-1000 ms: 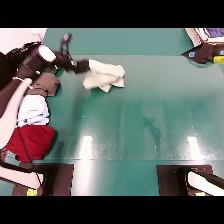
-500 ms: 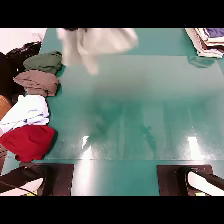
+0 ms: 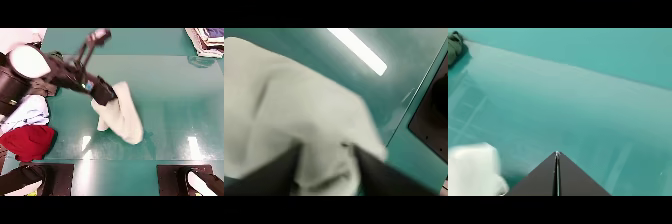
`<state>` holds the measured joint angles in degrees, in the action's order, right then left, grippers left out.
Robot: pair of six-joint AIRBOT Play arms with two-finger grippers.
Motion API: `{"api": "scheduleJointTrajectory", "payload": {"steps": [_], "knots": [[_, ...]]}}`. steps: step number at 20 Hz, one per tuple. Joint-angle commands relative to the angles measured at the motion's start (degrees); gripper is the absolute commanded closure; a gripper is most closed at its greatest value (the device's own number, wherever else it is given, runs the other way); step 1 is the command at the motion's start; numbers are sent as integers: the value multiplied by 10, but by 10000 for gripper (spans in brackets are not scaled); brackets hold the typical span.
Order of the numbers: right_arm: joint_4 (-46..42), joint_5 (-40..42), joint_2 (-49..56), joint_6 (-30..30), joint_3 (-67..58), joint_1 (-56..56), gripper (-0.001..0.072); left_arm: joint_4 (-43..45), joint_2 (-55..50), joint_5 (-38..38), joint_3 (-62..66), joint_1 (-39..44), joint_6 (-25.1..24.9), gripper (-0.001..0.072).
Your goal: Fold the shirts.
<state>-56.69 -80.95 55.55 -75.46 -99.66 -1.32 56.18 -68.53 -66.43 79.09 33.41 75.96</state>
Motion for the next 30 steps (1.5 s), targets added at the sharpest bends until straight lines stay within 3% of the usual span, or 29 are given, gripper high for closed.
{"api": "scheduleJointTrajectory", "payload": {"steps": [1, 5, 10, 18, 20, 24, 25, 26, 27, 30], "knots": [[-4, 34, -41, -2, 76, 0, 693, 4, 1, 11, -85, 6, 16, 105], [-3, 49, -52, -2, 111, 0, 692, 53, 17, 0, -53, -86, 16, 105], [0, 50, -51, -2, 112, 0, 692, 21, -20, -1, -138, -221, 14, 105], [2, 53, -39, -2, 112, 0, 692, -97, -84, 74, -295, -221, -181, 105], [2, 50, -28, -12, 112, 0, 692, -120, -97, 87, -295, -214, -205, 105], [1, 0, 4, -16, 112, 0, 693, -125, -119, 120, -295, -189, -205, 107], [0, -20, 15, -17, 112, 0, 692, -125, -119, 133, -294, -188, -201, 180], [0, -40, 26, -17, 114, 0, 693, -125, -119, 141, -291, -188, -197, 502], [0, -56, 34, -17, 125, 0, 692, -125, -119, 146, -285, -188, -192, 673], [0, -64, 33, -17, 238, 1, 692, -93, -112, 137, -234, -197, -180, 678]]}}
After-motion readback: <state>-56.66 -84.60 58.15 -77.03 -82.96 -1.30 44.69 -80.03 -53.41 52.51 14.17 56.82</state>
